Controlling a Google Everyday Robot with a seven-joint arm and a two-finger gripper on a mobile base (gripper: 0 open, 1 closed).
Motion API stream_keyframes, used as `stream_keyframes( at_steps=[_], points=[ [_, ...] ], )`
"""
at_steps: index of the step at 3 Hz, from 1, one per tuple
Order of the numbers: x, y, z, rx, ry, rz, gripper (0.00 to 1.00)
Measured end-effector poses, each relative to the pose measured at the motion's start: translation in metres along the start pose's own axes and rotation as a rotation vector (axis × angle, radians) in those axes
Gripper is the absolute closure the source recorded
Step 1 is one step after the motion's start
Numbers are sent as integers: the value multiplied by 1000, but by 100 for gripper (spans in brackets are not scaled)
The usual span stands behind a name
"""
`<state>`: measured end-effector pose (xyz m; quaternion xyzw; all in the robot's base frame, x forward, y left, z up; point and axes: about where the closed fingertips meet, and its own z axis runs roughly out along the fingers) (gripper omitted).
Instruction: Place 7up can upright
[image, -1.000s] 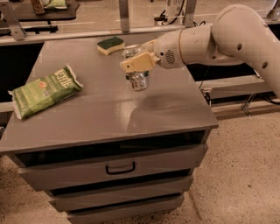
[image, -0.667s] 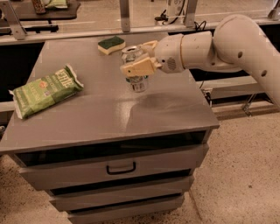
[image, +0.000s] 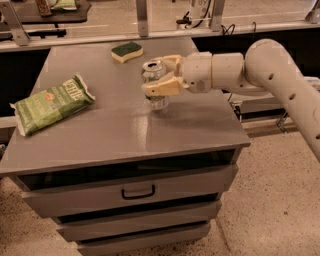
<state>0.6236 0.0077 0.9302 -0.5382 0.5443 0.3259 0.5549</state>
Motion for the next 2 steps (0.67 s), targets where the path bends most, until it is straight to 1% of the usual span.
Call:
stream_keyframes(
  at_steps=[1,2],
  points=[
    [15,-1,-4,-43,-64,22,82],
    [23,1,-8,-66,-99,40,59]
  ],
)
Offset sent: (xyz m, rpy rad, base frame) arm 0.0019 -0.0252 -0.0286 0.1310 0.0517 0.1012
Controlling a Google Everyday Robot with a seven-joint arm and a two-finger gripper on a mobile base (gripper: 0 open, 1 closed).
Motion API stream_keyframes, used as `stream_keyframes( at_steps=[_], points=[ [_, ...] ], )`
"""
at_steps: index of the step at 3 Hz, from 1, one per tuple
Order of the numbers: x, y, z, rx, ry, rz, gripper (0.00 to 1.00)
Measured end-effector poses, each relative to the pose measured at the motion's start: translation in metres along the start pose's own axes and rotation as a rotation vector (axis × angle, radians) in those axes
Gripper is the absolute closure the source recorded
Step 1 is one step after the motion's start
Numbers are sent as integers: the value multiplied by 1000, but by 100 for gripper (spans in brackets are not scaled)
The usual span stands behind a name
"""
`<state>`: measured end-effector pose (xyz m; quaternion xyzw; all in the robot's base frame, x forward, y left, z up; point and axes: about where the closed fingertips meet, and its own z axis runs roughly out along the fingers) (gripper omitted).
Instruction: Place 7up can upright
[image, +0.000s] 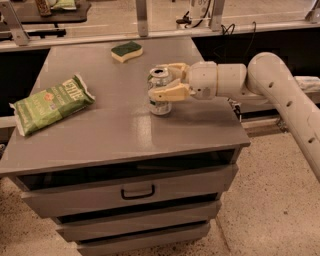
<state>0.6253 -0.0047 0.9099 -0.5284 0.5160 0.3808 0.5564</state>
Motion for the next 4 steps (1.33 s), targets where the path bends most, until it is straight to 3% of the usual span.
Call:
stream_keyframes(
  at_steps=[2,3,4],
  points=[
    [10,4,-5,-13,-20,32,12],
    [1,9,-18,6,0,15,0],
    [-19,19,-51,57,43,-28,0]
  ],
)
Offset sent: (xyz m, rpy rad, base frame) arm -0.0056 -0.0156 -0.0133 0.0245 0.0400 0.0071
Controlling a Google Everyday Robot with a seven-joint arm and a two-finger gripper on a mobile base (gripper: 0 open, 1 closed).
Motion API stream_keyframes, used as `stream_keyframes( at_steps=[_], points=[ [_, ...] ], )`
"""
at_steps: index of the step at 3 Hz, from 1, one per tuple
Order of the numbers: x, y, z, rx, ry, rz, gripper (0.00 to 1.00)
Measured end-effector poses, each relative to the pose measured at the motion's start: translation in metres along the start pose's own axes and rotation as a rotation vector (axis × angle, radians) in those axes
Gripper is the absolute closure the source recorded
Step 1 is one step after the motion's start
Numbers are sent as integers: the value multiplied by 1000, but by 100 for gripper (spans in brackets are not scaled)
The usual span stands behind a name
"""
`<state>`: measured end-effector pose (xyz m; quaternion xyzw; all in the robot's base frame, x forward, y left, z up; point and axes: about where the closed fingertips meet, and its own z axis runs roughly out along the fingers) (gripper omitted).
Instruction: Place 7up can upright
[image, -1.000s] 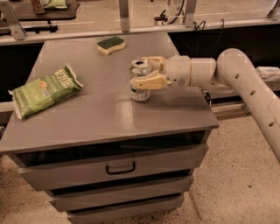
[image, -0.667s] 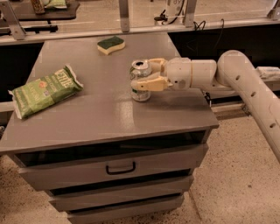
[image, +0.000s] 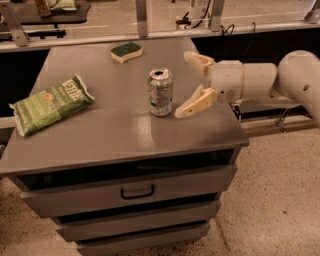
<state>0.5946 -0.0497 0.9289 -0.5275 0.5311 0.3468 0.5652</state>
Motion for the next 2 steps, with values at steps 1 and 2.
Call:
stream_keyframes(
  at_steps=[1,2],
  points=[
    [-22,13,-53,49,42,-39,0],
    [-23,14,-61,59,48,-40,0]
  ],
)
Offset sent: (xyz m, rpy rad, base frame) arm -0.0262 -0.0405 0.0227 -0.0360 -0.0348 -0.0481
